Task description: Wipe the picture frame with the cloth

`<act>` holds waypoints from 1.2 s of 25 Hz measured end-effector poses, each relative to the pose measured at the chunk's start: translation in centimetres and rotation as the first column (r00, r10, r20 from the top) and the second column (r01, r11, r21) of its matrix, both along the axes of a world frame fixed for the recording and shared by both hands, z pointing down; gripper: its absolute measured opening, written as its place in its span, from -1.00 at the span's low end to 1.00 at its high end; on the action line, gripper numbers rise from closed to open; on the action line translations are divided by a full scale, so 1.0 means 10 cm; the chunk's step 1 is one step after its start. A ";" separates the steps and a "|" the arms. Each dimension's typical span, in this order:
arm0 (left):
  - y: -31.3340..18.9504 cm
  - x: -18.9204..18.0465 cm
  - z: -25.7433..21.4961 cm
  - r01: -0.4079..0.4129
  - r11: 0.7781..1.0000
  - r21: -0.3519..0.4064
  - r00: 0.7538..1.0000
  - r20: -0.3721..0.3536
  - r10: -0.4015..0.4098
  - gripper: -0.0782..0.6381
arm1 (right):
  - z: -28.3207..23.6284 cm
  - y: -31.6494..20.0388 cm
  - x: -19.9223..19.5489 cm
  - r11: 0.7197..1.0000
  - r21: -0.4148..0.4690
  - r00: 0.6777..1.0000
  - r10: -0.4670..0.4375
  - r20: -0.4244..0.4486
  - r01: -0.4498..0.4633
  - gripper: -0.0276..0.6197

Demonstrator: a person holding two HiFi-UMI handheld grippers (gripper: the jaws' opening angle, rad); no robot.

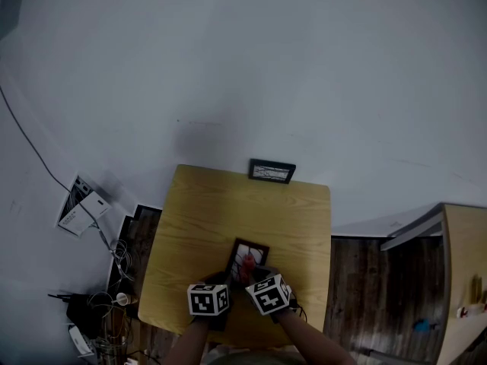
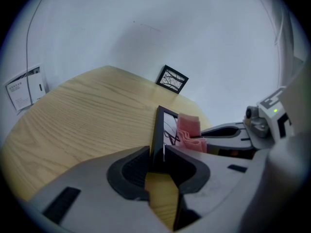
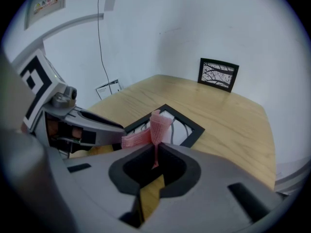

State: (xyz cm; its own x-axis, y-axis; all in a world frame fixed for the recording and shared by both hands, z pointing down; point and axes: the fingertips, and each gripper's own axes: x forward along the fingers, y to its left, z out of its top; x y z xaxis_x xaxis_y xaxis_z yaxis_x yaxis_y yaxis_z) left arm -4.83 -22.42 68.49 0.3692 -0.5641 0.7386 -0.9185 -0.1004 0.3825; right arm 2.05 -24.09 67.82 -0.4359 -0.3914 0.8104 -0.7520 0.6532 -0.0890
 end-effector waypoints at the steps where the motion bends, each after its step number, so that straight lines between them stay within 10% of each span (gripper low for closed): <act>1: 0.00 0.00 0.00 0.001 1.000 0.001 1.000 0.001 -0.001 -0.54 | 0.00 0.00 0.04 1.000 -0.001 1.000 0.009 -0.001 -0.009 -0.86; 12: -0.01 0.01 -0.02 0.011 1.000 0.014 1.000 -0.003 -0.011 -0.54 | -0.01 -0.04 0.10 0.997 0.019 0.995 0.079 0.054 -0.081 -0.86; 30: 0.74 -0.14 -0.83 0.037 0.949 0.314 0.999 -0.013 -0.035 -0.69 | -1.05 0.77 0.07 0.933 0.188 0.889 0.210 0.407 -0.307 -0.86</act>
State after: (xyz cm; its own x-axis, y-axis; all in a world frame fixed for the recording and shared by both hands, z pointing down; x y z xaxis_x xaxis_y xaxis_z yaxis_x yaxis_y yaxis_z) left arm -6.27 -14.98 60.15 0.3489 -0.7803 0.5191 -0.9210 -0.1833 0.3436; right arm 2.76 -16.39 57.29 -0.5433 -0.6936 0.4731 -0.8384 0.4777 -0.2626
